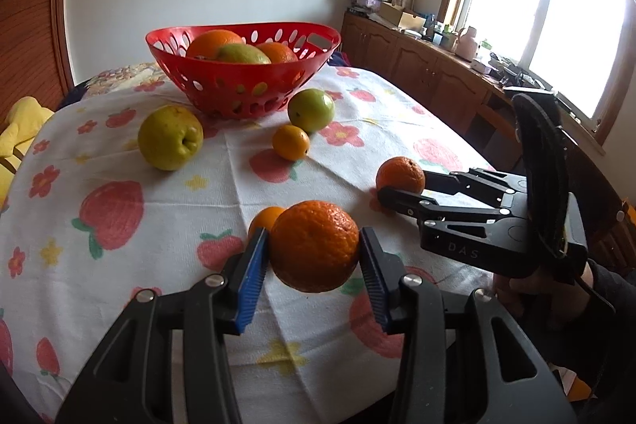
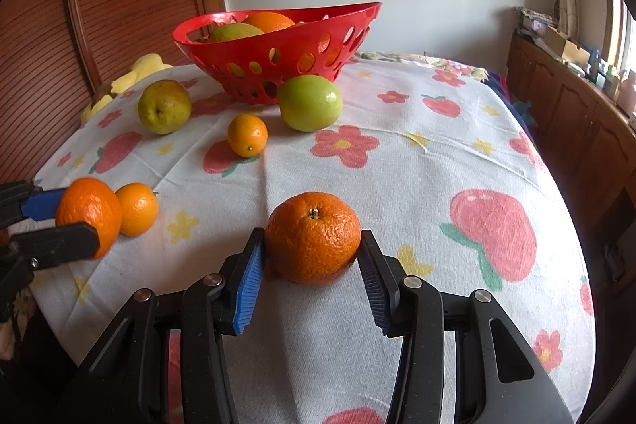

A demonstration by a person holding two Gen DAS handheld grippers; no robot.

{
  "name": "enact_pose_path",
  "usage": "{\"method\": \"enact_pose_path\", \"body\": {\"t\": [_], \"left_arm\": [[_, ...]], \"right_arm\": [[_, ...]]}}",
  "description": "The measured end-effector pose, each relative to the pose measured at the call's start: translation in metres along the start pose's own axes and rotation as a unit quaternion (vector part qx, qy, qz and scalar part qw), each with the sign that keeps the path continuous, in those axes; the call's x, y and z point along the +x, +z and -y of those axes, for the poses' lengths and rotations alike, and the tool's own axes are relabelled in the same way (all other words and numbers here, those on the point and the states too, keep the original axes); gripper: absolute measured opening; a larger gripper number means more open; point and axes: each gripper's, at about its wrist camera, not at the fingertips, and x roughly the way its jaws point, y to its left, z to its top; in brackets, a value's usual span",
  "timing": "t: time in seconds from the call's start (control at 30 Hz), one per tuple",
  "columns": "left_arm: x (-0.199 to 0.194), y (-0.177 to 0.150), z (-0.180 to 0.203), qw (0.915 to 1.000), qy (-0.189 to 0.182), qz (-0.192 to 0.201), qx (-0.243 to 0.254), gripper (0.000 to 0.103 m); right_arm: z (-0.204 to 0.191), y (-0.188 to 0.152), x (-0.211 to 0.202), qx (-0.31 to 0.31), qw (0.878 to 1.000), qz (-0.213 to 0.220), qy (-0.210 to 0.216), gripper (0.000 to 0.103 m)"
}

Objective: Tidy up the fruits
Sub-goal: 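Grasp a mandarin with the right tool while the left tool grasps another mandarin, then lift both mandarins and carry them over the red basket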

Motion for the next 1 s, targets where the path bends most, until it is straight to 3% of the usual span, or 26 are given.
{"method": "enact_pose_path", "body": {"t": [0.6, 1.0], "left_arm": [[-0.017, 0.020, -0.023, 0.9995, 0.016, 0.027, -0.004, 0.044], [-0.016, 0.055, -0.050, 0.9983, 0.028, 0.051, -0.007, 0.044]], "right_arm": [[-0.002, 0.002, -0.005, 0.000, 1.000, 0.002, 0.001, 0.046], [-0.004, 0.055, -0.030, -0.023, 0.998, 0.050, 0.016, 0.047]]}}
